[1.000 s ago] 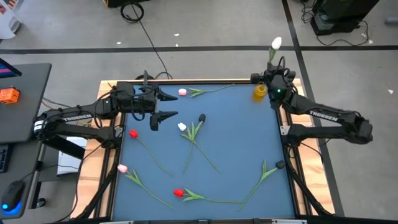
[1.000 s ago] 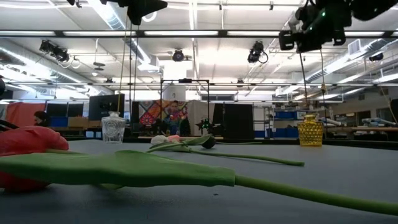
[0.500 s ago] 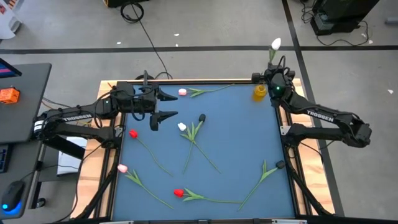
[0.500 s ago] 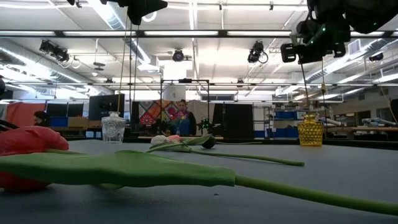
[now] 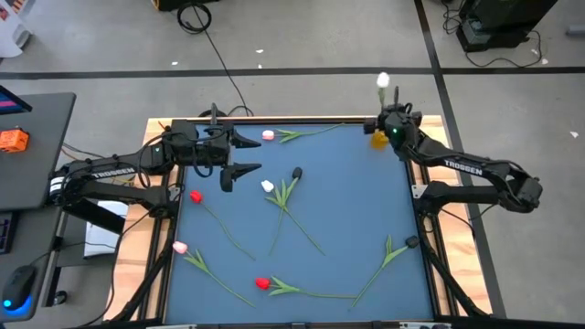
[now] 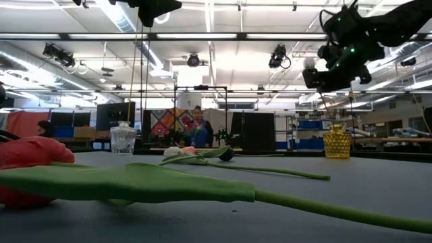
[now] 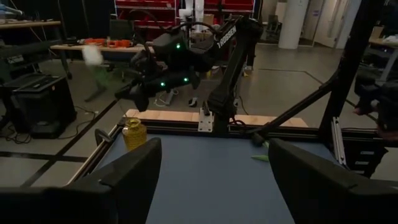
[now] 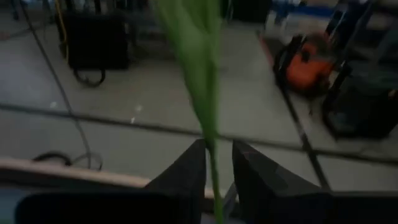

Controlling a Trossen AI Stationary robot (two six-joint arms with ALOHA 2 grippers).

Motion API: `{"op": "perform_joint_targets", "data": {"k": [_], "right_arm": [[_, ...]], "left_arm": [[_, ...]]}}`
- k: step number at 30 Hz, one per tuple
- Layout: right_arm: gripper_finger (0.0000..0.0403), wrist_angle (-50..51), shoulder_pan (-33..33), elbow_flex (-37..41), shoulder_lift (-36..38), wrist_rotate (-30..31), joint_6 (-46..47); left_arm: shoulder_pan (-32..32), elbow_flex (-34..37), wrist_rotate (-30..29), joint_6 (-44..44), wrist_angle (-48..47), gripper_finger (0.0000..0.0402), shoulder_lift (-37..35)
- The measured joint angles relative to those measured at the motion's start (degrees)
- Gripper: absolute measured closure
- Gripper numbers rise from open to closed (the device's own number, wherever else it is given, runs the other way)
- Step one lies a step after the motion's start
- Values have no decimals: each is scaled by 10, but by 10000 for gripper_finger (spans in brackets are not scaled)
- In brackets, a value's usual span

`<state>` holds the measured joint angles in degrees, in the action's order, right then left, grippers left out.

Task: Sort flowers into vase by color
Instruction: Put the right white tulip into the yellow vase, then put the top black tulip into the yellow vase

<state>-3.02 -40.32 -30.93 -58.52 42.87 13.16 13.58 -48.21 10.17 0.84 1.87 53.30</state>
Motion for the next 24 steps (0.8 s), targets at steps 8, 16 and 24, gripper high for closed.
{"op": "perform_joint_targets", "data": {"k": [8,16,24], "right_arm": [[289,249,0,-76,0,-87,174],[290,340,8,-119,0,-204,294],[290,336,91,-119,0,-245,401]], "left_arm": [[0,0,0,0,0,99,0],[0,0,0,0,0,99,0],[0,0,0,0,0,99,0]]}}
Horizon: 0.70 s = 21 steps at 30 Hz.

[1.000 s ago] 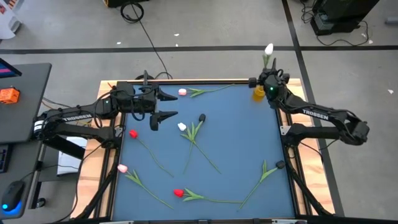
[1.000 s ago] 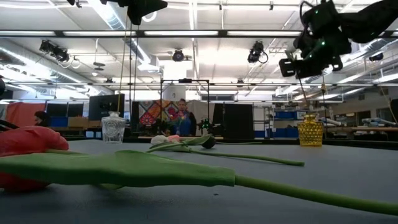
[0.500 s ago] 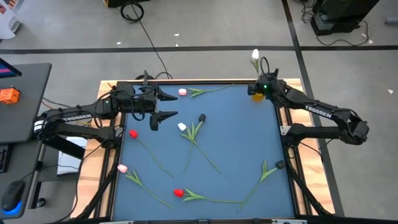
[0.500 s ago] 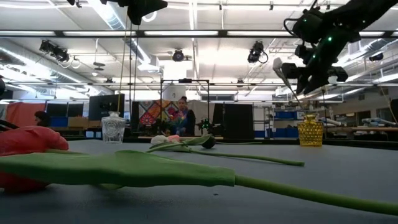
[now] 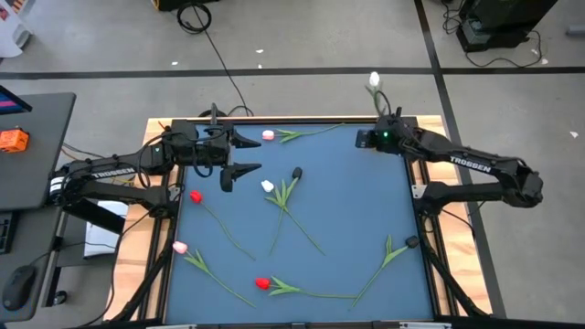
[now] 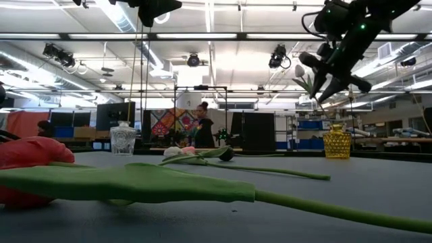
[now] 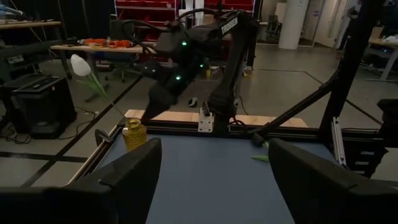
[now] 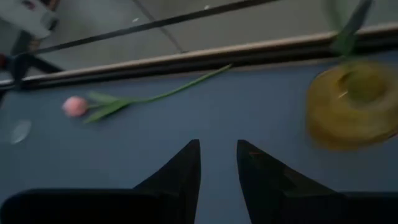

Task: Sort flowers into vase by color
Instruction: Put the top black tulip into the yellow vase

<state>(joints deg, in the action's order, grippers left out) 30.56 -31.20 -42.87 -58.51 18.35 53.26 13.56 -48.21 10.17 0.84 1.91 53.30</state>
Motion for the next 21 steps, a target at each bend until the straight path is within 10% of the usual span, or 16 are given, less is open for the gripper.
{"op": "perform_joint_targets", "data": {"k": [21], "right_arm": [[291,-243,253,-1,-251,-32,296]], "left_arm": [[0,0,0,0,0,99,0]]}}
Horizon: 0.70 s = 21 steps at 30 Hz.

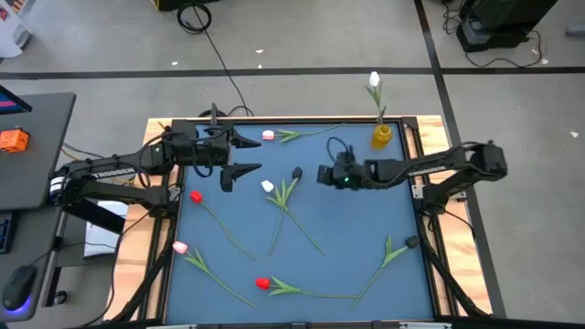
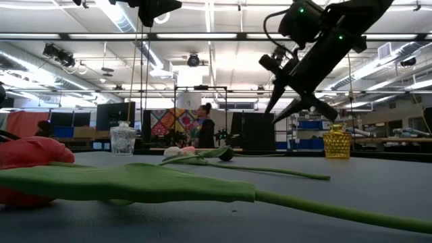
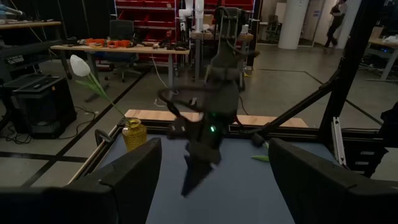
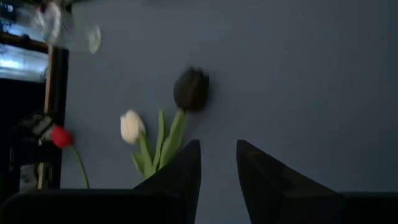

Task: Sort flowers into vase by color
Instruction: Put the top black tulip into the yellow vase

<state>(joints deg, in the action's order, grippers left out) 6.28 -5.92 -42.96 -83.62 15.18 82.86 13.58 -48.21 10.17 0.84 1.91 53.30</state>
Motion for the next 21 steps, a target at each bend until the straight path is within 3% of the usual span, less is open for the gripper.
{"op": "perform_joint_targets", "data": {"k": [13,21], "right_arm": [[287,-2,26,-159,-176,-62,-34],[240,-7,25,-217,-245,-103,-36]], "left_arm": [[0,0,0,0,0,99,0],[0,0,0,0,0,99,0]]}}
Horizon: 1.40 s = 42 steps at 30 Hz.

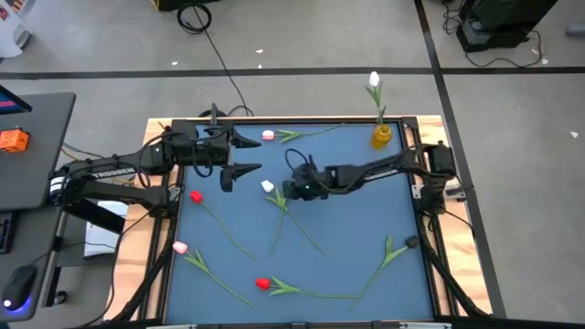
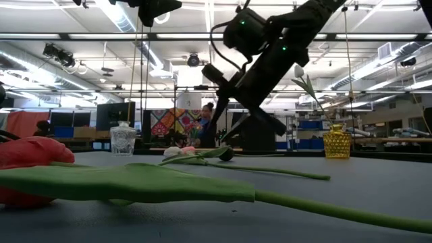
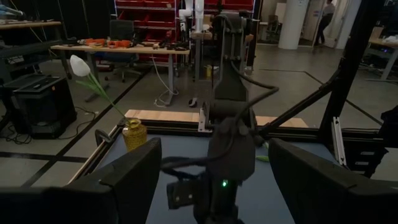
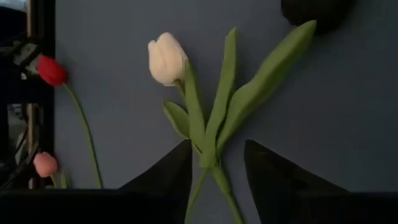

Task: Sort flowers into vase by color
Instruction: Put the top black tulip into the yellow vase

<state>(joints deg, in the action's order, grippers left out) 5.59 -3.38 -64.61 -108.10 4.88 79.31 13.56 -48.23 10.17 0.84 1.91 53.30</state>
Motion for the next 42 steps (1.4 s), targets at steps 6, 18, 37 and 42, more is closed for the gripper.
{"op": "perform_joint_targets", "data": {"k": [6,18,37,42], "right_arm": [[195,-4,-1,-2,-26,-11,1],[203,-68,-2,-2,-63,2,17],[275,-84,-13,-1,-72,11,2],[276,-85,-16,-1,-72,-1,4]], "left_arm": [[0,0,0,0,0,99,0],[0,0,0,0,0,99,0],[0,0,0,0,0,99,0],[0,0,0,0,0,99,0]]}}
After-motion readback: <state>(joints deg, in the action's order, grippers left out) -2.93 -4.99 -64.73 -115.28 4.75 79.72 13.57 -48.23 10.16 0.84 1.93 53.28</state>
